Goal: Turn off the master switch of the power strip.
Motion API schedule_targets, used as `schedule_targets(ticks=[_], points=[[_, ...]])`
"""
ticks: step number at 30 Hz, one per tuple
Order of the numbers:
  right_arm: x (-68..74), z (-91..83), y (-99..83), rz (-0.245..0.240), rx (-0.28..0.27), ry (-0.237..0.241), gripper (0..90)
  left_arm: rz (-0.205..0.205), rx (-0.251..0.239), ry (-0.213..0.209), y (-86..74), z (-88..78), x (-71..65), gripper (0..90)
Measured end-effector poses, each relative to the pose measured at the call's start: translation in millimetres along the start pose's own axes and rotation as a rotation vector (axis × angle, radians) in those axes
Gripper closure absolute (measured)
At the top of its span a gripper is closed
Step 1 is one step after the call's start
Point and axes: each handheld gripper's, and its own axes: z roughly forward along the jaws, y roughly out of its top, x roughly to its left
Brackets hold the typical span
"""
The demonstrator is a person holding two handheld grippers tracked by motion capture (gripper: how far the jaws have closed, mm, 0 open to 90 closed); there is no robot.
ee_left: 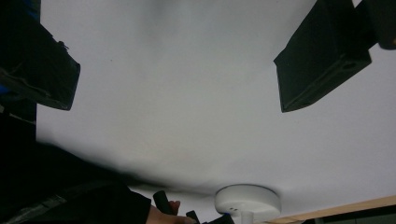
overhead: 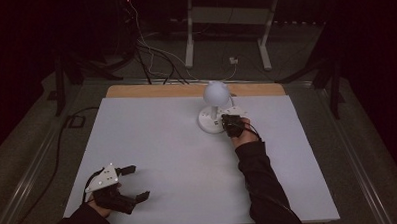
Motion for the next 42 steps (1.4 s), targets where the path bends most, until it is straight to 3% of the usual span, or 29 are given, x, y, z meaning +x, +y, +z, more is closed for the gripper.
schedule_targets(ticks=[4, 6, 7, 9, 12, 17, 21, 26, 31, 42], points=[[0.9, -0.3, -1.3, -0.004, -0.012, -0.005, 87.7, 0.001, 0.002, 0.002, -0.1, 0.0, -0.1, 0.3], [-2.5, -2.2, -1.3, 0.03, -0.032, -0.003, 81.3, -0.003, 0.002, 0.003, -0.2, 0.2, 0.7, 0.3], [-6.2, -3.0, -1.1, 0.065, -0.031, 0.025, 76.8, -0.003, 0.002, 0.004, -0.2, 0.3, 0.8, 0.3], [-7.3, -5.8, -2.9, 0.046, -0.045, -0.001, 77.2, -0.001, 0.004, 0.005, -0.3, 0.3, 1.1, 0.3], [-10.0, -9.3, -2.4, 0.071, -0.07, 0.022, 72.9, -0.004, 0.001, 0.005, -0.2, 0.4, 1.6, 0.3], [-15.4, -17.2, 1.6, 0.096, -0.109, 0.056, 43.8, 0.001, 0.005, 0.005, -0.2, 0.7, 1.1, 0.3], [-18.7, -22.1, 0.0, 0.109, -0.138, 0.118, 22.9, -0.001, 0.006, 0.007, -0.4, 0.3, 1.1, 0.3], [-22.1, -25.1, -1.2, 0.115, -0.127, 0.209, 8.2, -0.003, 0.004, 0.006, -0.3, 0.2, 1.2, 0.3], [-28.2, -34.5, 1.9, 0.154, -0.129, 0.306, 3.0, -0.009, 0.0, 0.006, -0.2, 0.5, 1.8, 0.3], [-28.0, -59.8, 2.5, 0.07, -0.141, 0.406, 2.7, -0.005, 0.001, 0.002, 0.0, 1.0, 1.3, 0.3]])
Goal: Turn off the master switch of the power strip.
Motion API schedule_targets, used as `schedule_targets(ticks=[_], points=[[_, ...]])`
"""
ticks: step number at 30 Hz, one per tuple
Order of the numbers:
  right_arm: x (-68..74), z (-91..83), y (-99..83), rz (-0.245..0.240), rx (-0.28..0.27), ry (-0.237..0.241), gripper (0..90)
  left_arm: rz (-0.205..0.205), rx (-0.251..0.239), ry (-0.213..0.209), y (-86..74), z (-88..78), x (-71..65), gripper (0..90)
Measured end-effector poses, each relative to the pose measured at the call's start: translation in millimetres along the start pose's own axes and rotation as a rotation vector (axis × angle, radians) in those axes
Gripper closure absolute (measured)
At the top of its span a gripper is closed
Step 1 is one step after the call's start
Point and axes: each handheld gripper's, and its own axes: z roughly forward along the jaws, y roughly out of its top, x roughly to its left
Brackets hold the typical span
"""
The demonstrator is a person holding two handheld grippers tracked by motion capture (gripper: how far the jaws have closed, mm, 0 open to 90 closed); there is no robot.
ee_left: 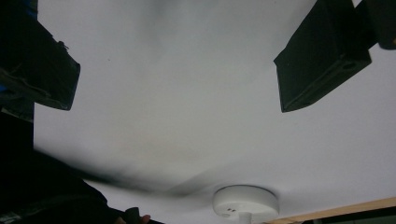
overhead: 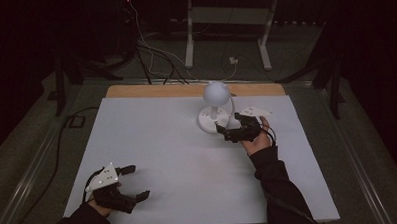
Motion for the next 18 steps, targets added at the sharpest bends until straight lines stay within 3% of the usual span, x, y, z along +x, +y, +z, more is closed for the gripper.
schedule_targets(ticks=[18], points=[[15.4, -50.2, -28.9, -0.063, 0.056, 0.058, 2.8, -0.002, -0.004, -0.001, 0.2, -0.5, -0.2, 0.3]])
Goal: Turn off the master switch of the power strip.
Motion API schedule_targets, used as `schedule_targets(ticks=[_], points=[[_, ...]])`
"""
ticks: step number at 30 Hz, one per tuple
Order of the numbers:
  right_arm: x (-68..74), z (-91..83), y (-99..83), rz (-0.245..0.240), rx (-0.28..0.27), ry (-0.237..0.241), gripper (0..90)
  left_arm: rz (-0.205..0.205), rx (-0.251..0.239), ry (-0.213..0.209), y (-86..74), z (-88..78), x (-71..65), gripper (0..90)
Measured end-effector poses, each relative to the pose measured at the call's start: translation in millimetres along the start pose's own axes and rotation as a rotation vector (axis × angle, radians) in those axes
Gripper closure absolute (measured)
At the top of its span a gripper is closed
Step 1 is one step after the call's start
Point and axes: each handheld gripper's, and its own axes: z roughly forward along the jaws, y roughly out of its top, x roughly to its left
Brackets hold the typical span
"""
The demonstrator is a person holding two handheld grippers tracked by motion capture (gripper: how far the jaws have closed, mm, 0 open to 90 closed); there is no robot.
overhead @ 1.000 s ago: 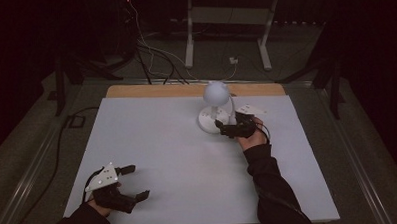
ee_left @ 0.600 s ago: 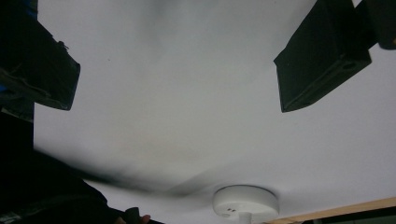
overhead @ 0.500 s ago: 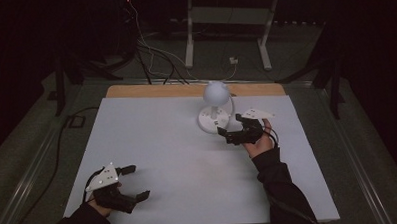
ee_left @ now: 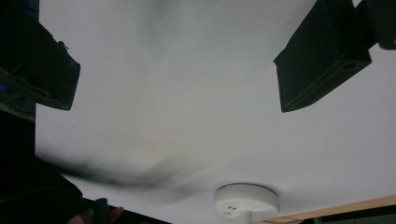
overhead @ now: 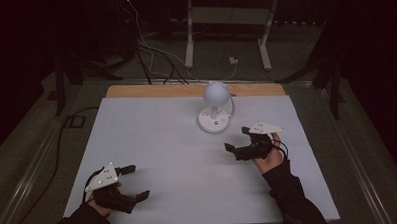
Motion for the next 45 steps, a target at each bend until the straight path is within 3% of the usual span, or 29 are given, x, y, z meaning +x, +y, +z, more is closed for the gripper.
schedule_targets(ticks=[13, 23, 28, 31, 38, 45], points=[[17.2, -43.8, -32.7, -0.022, 0.028, 0.011, 2.8, 0.003, 0.005, 0.0, -0.2, 0.7, -0.5, 0.3], [12.5, -80.2, -62.2, 0.006, 0.09, -0.07, 2.8, 0.005, 0.008, 0.001, -0.2, 1.3, -0.9, 0.3], [14.2, -93.5, -73.1, -0.014, 0.125, -0.109, 2.7, 0.01, 0.01, 0.002, -0.2, 1.0, -1.2, 0.3], [15.7, -97.9, -79.8, -0.055, 0.177, -0.159, 2.7, 0.012, 0.013, 0.001, -0.3, 1.3, -1.7, 0.3], [9.9, -97.5, -87.1, -0.012, 0.229, -0.165, 2.8, 0.013, 0.014, 0.001, -0.2, 1.5, -1.3, 0.3], [10.6, -94.0, -86.9, -0.029, 0.261, -0.163, 2.8, 0.011, 0.012, 0.003, -0.2, 1.5, -1.2, 0.3]])
